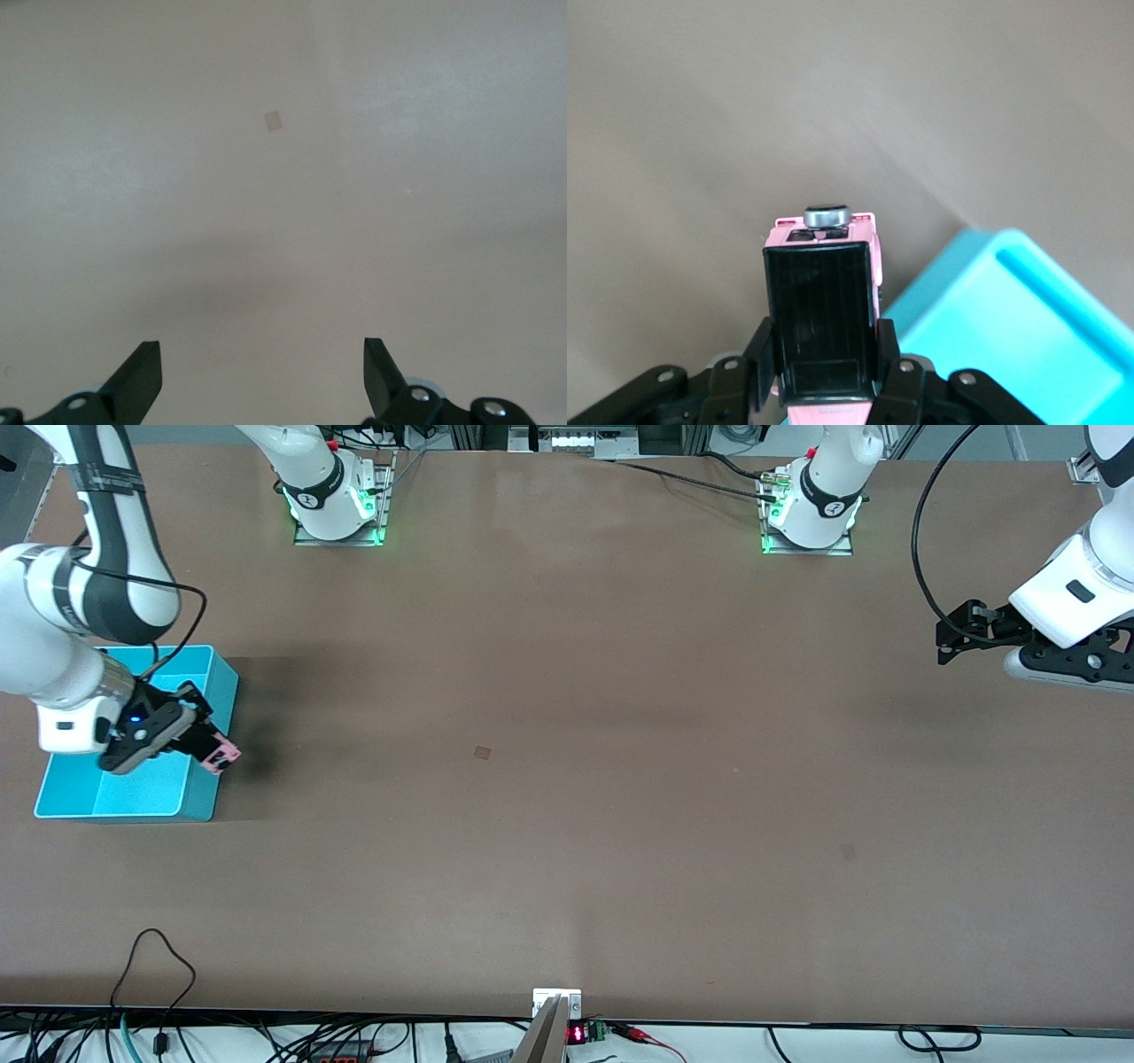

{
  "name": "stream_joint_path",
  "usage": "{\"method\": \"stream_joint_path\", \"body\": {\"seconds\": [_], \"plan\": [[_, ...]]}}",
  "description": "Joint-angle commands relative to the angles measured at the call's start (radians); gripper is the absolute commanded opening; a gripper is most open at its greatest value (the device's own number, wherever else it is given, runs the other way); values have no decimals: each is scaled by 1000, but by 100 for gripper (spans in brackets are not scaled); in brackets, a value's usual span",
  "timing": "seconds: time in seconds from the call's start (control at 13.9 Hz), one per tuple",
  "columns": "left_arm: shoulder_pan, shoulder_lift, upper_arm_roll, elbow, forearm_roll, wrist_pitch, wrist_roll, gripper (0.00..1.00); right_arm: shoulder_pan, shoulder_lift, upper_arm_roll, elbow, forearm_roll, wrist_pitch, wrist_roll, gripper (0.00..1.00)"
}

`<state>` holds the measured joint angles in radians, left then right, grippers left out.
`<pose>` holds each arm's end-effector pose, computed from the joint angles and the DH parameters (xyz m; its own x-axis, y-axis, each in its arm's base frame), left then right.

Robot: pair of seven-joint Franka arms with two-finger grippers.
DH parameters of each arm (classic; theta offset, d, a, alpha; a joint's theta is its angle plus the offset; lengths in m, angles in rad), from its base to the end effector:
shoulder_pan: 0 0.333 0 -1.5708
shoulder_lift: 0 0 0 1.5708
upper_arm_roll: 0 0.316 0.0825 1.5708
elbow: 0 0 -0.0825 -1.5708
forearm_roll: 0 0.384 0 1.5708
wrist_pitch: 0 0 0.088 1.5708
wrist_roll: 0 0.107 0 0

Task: Wind and store pink jeep toy
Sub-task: 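Move the jeep over the cyan bin and lower it inside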

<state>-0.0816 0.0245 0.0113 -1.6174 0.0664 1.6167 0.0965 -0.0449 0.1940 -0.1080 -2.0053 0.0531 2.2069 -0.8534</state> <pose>0.5635 -0.0329 0.5929 0.9851 -0.1688 -0.0316 -0.1705 -0.9833 -0.0637 0.5835 -0.0863 0.3625 0.7829 0.6217 0.0224 0.6220 -0.7830 -0.0081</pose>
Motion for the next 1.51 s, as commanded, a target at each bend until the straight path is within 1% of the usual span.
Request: {"method": "stream_joint_path", "body": {"seconds": [0.0,0.14,0.29,0.43,0.57,0.72,0.86,1.0,1.29,1.36,1.43], "plan": [[5,18,-1,28,6,-20,22,100,-6,-25,-35,7,-27,-30,159,0],[19,18,-1,28,6,-21,23,100,-15,-25,-71,7,-27,-32,249,0],[35,18,-1,27,-7,-21,23,100,-33,-4,-110,5,-15,-24,290,0],[40,18,-2,27,-8,-20,22,100,-79,22,-113,3,-10,-10,306,0],[43,14,-1,27,-49,-21,22,100,-136,59,-111,-1,-9,19,319,0],[43,14,-2,25,-60,-15,19,100,-171,94,-111,-7,-7,53,320,0],[43,9,-1,24,-88,-14,9,100,-182,122,-111,-21,5,91,326,0],[43,5,-2,24,-86,-24,8,100,-196,165,-111,-33,16,145,326,0],[48,-31,-2,-10,-85,-46,5,100,-210,205,-110,-78,16,220,318,0],[54,-32,-2,-10,-83,-44,6,100,-208,209,-111,-81,16,220,318,3],[54,-32,-8,-10,-82,-46,5,100,-208,208,-111,-81,16,212,318,16]]}}
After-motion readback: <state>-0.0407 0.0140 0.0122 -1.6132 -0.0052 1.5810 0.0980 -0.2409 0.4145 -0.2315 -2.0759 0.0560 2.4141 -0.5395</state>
